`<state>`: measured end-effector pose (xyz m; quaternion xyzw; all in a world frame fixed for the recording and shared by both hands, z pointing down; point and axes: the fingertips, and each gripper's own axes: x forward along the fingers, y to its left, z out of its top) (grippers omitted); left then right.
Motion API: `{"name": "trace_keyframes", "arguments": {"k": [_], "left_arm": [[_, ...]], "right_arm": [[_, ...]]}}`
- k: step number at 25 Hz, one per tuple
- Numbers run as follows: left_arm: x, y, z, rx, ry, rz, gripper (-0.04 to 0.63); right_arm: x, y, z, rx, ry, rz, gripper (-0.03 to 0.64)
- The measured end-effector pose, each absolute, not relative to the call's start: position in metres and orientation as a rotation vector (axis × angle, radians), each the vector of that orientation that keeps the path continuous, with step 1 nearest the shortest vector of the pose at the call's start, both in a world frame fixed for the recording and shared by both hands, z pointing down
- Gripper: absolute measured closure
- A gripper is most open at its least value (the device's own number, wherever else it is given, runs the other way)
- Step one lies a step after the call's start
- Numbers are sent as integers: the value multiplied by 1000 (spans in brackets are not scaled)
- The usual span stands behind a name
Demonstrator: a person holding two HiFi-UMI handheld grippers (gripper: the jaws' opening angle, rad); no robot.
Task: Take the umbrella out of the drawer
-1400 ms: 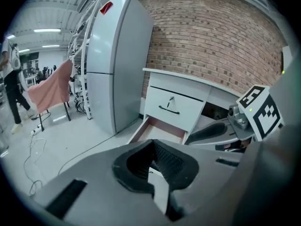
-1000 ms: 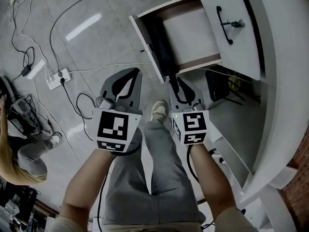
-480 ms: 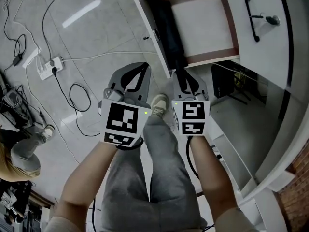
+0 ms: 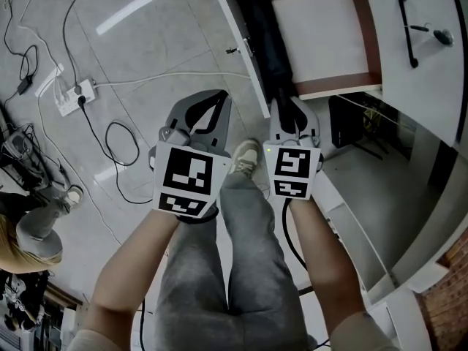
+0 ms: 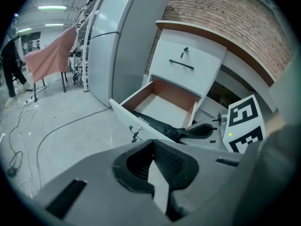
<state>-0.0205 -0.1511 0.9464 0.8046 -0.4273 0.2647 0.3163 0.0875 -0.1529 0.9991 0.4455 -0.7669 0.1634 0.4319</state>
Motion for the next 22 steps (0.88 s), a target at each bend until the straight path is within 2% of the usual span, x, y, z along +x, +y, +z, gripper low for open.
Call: {"name": "trace_keyframes", "arguments": {"k": [13, 22], "left_arm": [[-10, -139, 941, 2134, -1096, 743, 586], [-5, -138, 889, 2166, -1123, 742, 586]], "right_arm": [[96, -156, 970, 1244, -2004, 468, 600], [110, -149, 908, 1260, -2029, 519, 600]]}}
